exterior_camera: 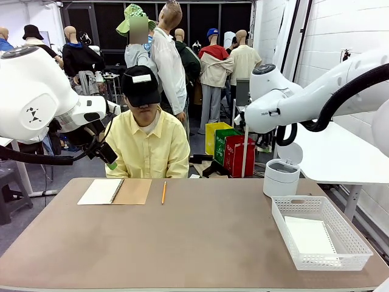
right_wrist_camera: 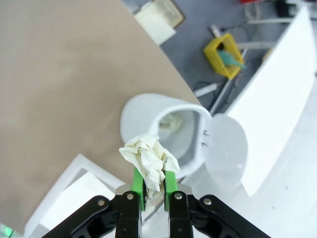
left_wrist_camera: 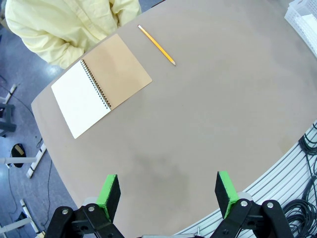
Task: Sort the paper based on its condition.
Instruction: If a person hands you a paper, place it in the Organizing basket , and if it's crumpled, put it in the Trash can.
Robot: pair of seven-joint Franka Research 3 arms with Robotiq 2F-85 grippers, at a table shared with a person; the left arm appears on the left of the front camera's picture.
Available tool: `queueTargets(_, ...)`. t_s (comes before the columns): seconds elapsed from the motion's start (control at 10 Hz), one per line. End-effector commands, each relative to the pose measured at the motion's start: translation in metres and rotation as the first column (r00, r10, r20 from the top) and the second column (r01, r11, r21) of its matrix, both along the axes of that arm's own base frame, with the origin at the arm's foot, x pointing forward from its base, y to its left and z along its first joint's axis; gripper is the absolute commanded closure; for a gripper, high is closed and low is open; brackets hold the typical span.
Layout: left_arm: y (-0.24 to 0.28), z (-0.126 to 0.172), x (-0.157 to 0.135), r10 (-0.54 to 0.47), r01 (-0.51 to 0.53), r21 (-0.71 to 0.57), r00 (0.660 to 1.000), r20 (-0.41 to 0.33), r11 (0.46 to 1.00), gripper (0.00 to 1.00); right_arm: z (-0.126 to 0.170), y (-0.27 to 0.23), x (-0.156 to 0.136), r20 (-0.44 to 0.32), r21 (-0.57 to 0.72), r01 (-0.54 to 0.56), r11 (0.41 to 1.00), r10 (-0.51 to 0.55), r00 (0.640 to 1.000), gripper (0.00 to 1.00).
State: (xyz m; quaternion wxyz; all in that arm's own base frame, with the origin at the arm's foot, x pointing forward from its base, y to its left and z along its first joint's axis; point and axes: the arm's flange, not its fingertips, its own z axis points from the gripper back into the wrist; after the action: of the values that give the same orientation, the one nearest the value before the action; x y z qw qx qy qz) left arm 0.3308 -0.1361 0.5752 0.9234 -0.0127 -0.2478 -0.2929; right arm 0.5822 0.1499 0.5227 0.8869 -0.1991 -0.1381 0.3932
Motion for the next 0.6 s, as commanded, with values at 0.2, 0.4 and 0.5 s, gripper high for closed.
queueTargets(0.2,0.001,-0.001,0.001,-0.002,0.002,-0.008,1.000,0.006,1.000,0.00,-0.023,-0.023,0.007,0.075,-0.044,0.113,0.993,-0.109,0.991,0.81)
queueTargets(0.4,0.001,-0.001,0.001,-0.002,0.002,-0.008,1.000,0.006,1.000,0.00,-0.036,-0.035,0.014,0.090,-0.065,0.152,0.986,-0.146,0.985,0.81)
queueTargets(0.5,0.001,-0.001,0.001,-0.002,0.002,-0.008,1.000,0.006,1.000,0.00,-0.041,-0.040,0.017,0.092,-0.068,0.164,0.984,-0.158,0.983,0.81)
